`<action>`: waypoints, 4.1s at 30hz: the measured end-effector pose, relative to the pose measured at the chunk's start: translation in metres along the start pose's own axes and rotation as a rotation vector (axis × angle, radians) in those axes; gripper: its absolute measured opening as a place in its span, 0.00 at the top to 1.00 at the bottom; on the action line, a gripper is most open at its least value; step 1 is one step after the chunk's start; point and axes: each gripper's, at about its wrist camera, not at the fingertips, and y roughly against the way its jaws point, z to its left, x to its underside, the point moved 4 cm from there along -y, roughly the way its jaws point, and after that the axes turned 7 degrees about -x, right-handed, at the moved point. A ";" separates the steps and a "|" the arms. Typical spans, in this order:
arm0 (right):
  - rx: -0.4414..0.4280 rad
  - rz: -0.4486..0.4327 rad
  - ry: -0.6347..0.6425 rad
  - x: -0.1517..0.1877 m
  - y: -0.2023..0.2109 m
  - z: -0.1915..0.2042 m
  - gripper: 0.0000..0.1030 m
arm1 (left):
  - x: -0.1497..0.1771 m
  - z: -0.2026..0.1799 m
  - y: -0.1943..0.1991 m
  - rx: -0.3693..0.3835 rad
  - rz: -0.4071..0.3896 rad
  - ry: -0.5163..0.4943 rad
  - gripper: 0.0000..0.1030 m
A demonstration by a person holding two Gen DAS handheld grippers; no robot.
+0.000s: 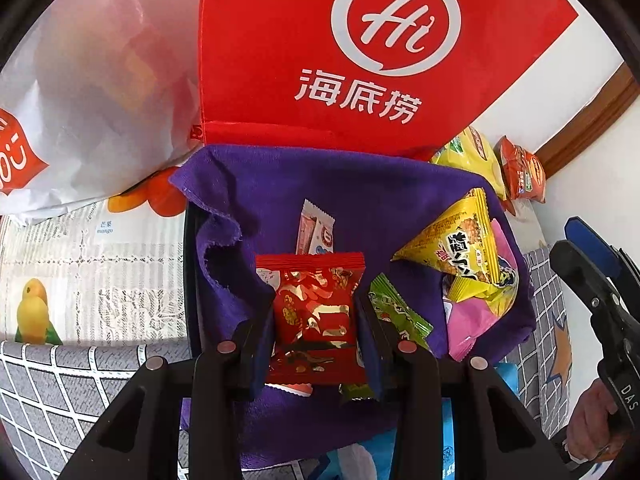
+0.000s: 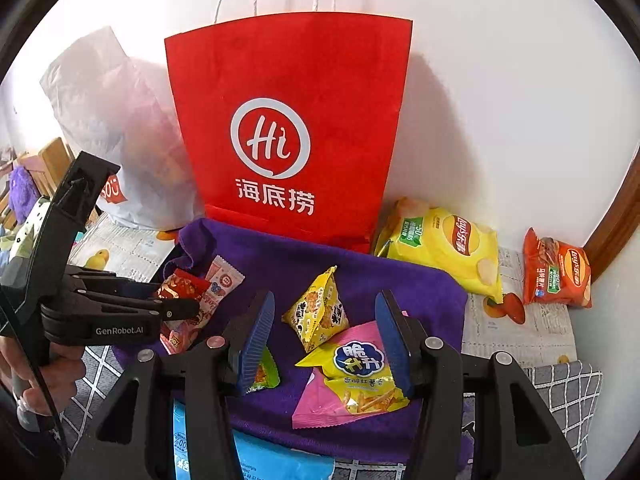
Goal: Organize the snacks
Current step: 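Withdraw both open tools from the towel, then grasp the white lychee candy bag with the right tool while the left tool grasps the pink bag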
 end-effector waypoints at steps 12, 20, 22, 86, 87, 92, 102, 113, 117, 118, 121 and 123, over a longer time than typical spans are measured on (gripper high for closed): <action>0.024 -0.016 -0.030 -0.002 0.009 -0.005 0.49 | 0.000 -0.008 0.007 -0.012 0.010 -0.007 0.58; 0.032 -0.051 -0.055 -0.005 0.023 -0.005 0.48 | -0.004 -0.006 0.043 0.012 -0.064 0.000 0.54; 0.040 -0.062 -0.063 -0.005 0.028 -0.004 0.48 | -0.004 -0.006 0.051 0.015 -0.084 -0.004 0.54; -0.080 0.197 -0.103 0.205 0.060 0.081 0.43 | 0.178 0.056 0.128 -0.064 -0.105 0.092 0.48; -0.086 0.198 -0.107 0.205 0.058 0.082 0.43 | 0.179 0.057 0.127 -0.069 -0.102 0.093 0.48; -0.126 0.216 -0.094 0.203 0.043 0.093 0.43 | 0.183 0.059 0.126 -0.086 -0.096 0.097 0.48; -0.097 0.183 -0.078 0.205 0.023 0.097 0.51 | 0.186 0.052 0.125 -0.080 -0.096 0.093 0.48; -0.006 0.161 -0.122 0.240 0.081 0.035 0.52 | 0.187 0.037 0.106 -0.056 -0.070 0.094 0.48; 0.000 0.169 -0.171 0.246 0.078 0.019 0.50 | 0.187 0.027 0.096 -0.051 -0.050 0.081 0.48; -0.005 0.172 -0.177 0.247 0.075 0.018 0.48 | 0.188 0.023 0.094 -0.054 -0.044 0.071 0.48; 0.017 0.156 -0.146 0.246 0.067 0.021 0.46 | 0.192 0.016 0.089 -0.040 -0.029 0.064 0.48; 0.038 0.132 -0.111 0.246 0.065 0.023 0.46 | 0.194 0.009 0.088 -0.013 -0.025 0.053 0.48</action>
